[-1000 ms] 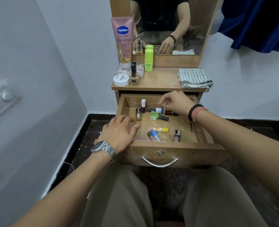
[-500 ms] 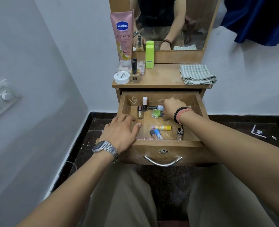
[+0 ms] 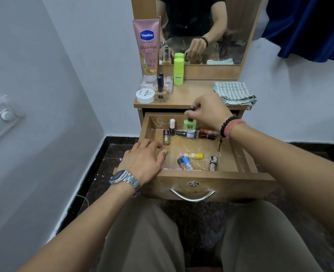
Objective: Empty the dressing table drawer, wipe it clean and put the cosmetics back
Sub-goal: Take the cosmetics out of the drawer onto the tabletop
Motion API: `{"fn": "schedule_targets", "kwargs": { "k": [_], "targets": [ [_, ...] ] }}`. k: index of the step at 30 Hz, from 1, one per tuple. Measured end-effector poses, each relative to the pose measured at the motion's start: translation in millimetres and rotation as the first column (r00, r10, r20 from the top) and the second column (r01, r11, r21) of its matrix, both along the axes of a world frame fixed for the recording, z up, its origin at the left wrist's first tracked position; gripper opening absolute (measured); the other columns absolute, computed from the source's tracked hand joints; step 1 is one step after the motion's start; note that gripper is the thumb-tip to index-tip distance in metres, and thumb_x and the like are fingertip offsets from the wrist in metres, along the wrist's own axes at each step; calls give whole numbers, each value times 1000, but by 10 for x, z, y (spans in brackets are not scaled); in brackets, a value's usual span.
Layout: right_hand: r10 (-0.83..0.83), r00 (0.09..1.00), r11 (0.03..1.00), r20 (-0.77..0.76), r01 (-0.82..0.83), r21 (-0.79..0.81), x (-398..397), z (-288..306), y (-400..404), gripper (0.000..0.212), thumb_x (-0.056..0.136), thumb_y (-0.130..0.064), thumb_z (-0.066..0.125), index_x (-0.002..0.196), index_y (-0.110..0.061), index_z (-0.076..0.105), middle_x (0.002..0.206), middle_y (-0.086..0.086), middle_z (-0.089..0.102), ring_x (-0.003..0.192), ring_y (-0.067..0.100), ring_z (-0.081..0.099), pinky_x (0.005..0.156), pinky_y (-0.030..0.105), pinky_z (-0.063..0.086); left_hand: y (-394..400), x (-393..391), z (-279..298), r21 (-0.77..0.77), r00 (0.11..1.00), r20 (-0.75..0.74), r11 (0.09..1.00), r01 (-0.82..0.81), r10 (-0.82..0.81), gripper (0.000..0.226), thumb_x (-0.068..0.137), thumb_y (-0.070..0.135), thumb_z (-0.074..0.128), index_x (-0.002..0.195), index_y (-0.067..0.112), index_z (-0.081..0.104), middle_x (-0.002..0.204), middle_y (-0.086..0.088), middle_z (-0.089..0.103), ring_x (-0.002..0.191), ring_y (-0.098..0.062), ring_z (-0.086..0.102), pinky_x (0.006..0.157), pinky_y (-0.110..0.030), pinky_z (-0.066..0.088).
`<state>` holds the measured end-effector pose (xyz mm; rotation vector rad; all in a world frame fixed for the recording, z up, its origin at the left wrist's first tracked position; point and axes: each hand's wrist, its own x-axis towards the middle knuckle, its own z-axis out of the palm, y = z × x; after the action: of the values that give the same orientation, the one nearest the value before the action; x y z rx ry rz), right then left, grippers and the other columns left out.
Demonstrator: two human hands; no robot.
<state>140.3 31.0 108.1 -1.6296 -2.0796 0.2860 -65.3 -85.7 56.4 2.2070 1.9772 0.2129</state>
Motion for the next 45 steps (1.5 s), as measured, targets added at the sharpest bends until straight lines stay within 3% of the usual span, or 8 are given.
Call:
{"fn": "schedule_targets", "kwargs": {
  "k": [6,10,14,24,32,36,40,45],
  "targets": [
    [-12,981,995,-196,30,91,-63,530,241,44,81,-41,73,72,2,68,71,11,71,65,19,69,63,32,55,-11,-4,0,2,1000,13,1000,5,-5,45,96,56,26,126,33,49,135,10,44,125,-17,42,97,-41,39],
    [-61,988,990,-143,78,118,-181,587,497,50,79,-46,73,71,3,67,78,16,73,77,25,70,75,40,57,-2,-2,0,5,1000,16,1000,6,-6,44,96,55,27,124,32,51,135,10,45,123,-17,43,96,-40,39],
    [-53,997,992,-52,59,116,-324,549,664,47,81,-45,72,53,-14,50,80,15,72,78,25,69,78,39,56,-6,-10,-8,9,1000,16,1000,9,-9,43,96,55,27,124,33,51,135,10,44,124,-16,42,96,-39,39],
    [-55,998,996,1,55,71,-497,503,970,47,79,-47,73,53,-19,46,85,12,59,77,27,65,61,27,43,-8,2,7,11,999,37,1000,4,-4,43,96,53,28,125,32,50,135,11,43,125,-15,40,98,-39,36],
    [-31,999,999,27,29,41,-490,507,974,38,83,-44,71,78,-7,66,92,16,66,82,28,68,77,37,56,-7,6,27,13,999,33,1000,3,-4,43,96,53,28,126,32,50,136,10,43,126,-16,39,99,-39,36],
    [-18,999,999,28,17,38,-518,519,952,38,84,-42,70,64,-14,56,85,11,62,80,25,66,74,33,55,-9,-3,22,12,999,35,1000,4,-4,43,96,53,27,126,32,49,135,10,43,126,-16,39,99,-40,36],
    [-22,1000,999,19,21,44,-513,515,936,37,85,-42,69,83,-5,69,83,10,63,78,23,64,77,34,55,-5,-3,22,17,999,34,1000,4,-4,43,96,54,27,126,33,49,135,10,43,126,-15,39,99,-40,36],
    [-34,999,994,-36,37,104,-468,526,881,41,83,-51,67,89,-11,70,84,3,61,78,16,55,70,29,47,-3,-12,24,13,1000,30,1000,3,-3,43,96,54,27,126,32,50,136,10,43,127,-16,39,99,-40,36]
  ]
}}
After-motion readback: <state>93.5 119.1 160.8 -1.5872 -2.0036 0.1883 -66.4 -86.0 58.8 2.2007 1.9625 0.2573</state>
